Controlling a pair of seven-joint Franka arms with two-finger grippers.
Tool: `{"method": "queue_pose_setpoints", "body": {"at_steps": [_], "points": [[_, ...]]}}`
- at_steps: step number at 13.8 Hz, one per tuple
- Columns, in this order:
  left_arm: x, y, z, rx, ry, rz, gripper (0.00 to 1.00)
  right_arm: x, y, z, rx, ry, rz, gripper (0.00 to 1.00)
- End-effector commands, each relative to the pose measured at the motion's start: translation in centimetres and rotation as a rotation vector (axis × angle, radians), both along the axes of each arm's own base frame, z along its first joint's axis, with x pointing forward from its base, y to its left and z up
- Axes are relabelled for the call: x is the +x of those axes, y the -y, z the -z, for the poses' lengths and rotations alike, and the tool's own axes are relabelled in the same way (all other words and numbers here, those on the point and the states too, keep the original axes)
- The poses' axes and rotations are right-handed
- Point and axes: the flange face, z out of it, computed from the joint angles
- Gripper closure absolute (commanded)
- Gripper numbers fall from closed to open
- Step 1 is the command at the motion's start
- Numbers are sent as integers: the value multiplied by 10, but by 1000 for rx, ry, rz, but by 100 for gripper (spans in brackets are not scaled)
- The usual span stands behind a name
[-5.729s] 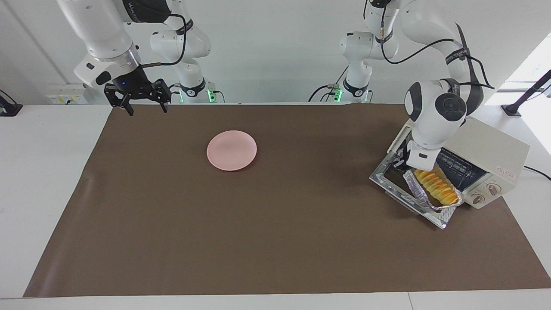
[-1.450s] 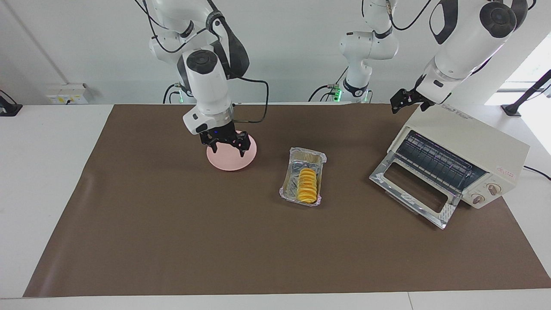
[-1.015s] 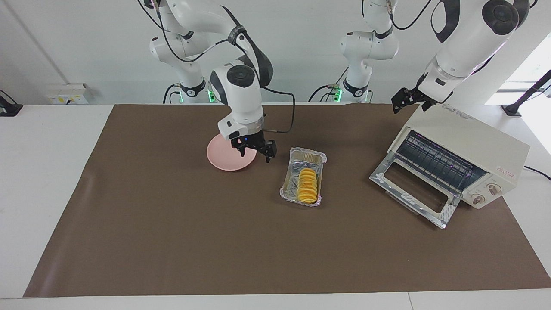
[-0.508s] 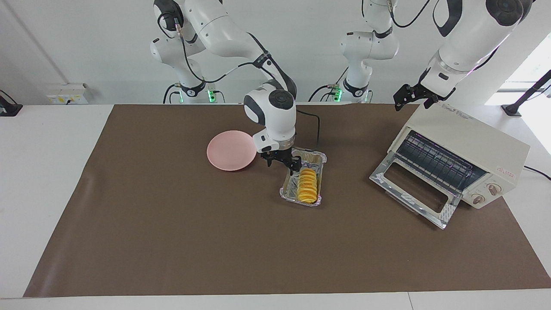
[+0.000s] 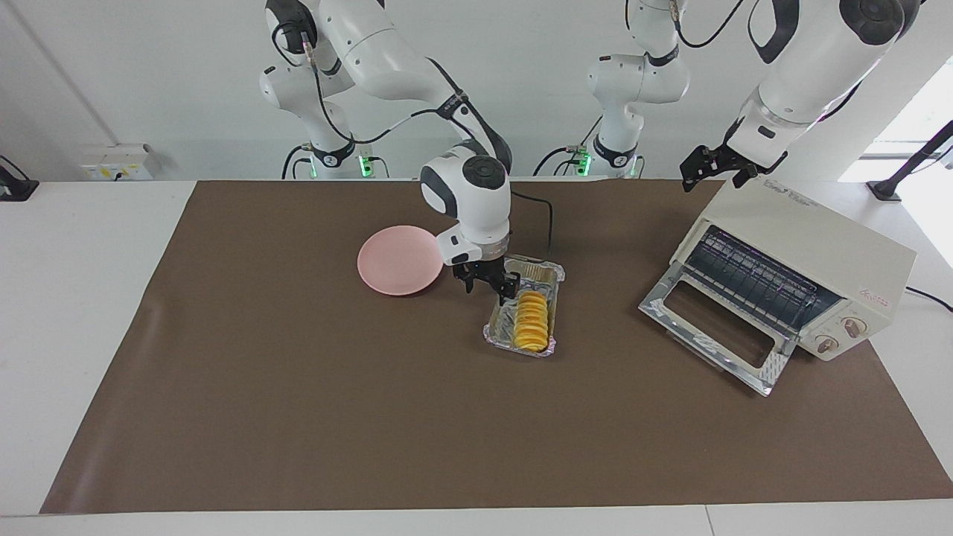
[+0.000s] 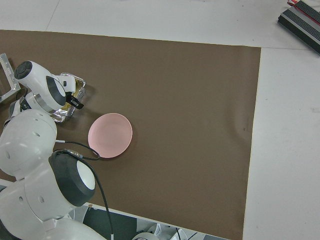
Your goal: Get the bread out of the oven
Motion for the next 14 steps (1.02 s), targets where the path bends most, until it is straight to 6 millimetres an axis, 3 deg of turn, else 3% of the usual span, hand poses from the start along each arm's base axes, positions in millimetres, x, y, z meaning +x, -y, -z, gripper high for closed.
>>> {"method": "queue_pose_setpoints", "body": {"at_steps": [1,6,9,10,11,14], "points": [[-3,-3,-3,-8,15,-3,0,1,0,0,-16,36,-40,100],[-3,-3,-4,-9,17,-3,0,13,-5,-19,-9,63,-75,100],[-3,-3,-3,-8,15,-3,0,44,-4,-61,-33,52,-101,100],[-3,-3,-3,-8,15,-3,0,61,11,-79,-32,57,-124,100],[-3,-3,-3,-8,15,-3,0,84,43,-92,-36,66,-146,100],[-3,-3,-3,-8,15,-3,0,132,135,-90,9,48,-249,100]]}}
